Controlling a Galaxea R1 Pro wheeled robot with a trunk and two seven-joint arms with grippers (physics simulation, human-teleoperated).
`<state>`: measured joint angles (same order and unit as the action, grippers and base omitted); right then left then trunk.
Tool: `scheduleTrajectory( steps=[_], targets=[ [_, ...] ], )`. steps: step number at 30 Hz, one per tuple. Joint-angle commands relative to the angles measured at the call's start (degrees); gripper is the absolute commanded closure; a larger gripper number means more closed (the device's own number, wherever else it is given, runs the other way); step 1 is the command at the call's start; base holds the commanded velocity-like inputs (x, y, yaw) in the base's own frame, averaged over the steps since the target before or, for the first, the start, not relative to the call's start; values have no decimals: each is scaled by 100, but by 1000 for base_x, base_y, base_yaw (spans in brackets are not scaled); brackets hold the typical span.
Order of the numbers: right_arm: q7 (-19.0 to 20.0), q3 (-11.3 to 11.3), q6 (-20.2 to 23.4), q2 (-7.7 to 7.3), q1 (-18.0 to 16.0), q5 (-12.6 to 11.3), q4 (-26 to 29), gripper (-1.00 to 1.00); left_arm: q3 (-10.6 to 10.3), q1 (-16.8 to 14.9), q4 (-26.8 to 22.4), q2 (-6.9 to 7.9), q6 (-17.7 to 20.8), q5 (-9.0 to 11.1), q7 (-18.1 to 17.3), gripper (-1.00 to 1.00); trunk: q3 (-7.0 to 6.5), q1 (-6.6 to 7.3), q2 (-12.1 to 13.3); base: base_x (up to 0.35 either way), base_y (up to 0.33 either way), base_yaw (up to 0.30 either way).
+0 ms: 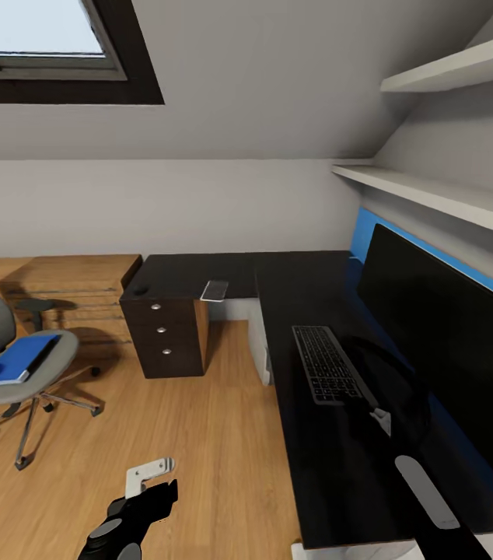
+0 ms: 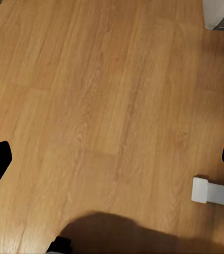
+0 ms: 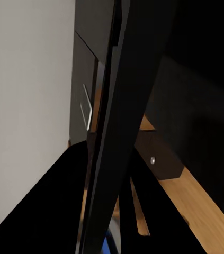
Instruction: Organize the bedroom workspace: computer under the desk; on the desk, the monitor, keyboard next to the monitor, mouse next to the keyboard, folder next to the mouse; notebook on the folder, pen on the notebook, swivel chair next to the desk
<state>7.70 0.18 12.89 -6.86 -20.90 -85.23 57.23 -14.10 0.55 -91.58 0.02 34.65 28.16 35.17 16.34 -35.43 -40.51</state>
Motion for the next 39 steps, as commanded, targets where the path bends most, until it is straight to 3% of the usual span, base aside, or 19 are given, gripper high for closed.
scheduleTrajectory(
  steps=[1, 12, 39],
  targets=[
    [18, 4, 17, -2, -4, -61, -1, 100, -5, -2, -9, -1, 6, 58, 53, -100, 6, -2, -6, 22, -22, 0],
    [-34, 24, -141, 66, -3, -41, -1, 100, -5, -2, -9, 6, 7, 58, 53, -100, 6, -2, -6, 3, -4, 0],
    [-58, 34, -225, 70, -3, -29, -6, 100, 4, -2, -9, 7, 0, 67, 62, -100, 6, -2, -6, -4, -43, 0]
  ],
)
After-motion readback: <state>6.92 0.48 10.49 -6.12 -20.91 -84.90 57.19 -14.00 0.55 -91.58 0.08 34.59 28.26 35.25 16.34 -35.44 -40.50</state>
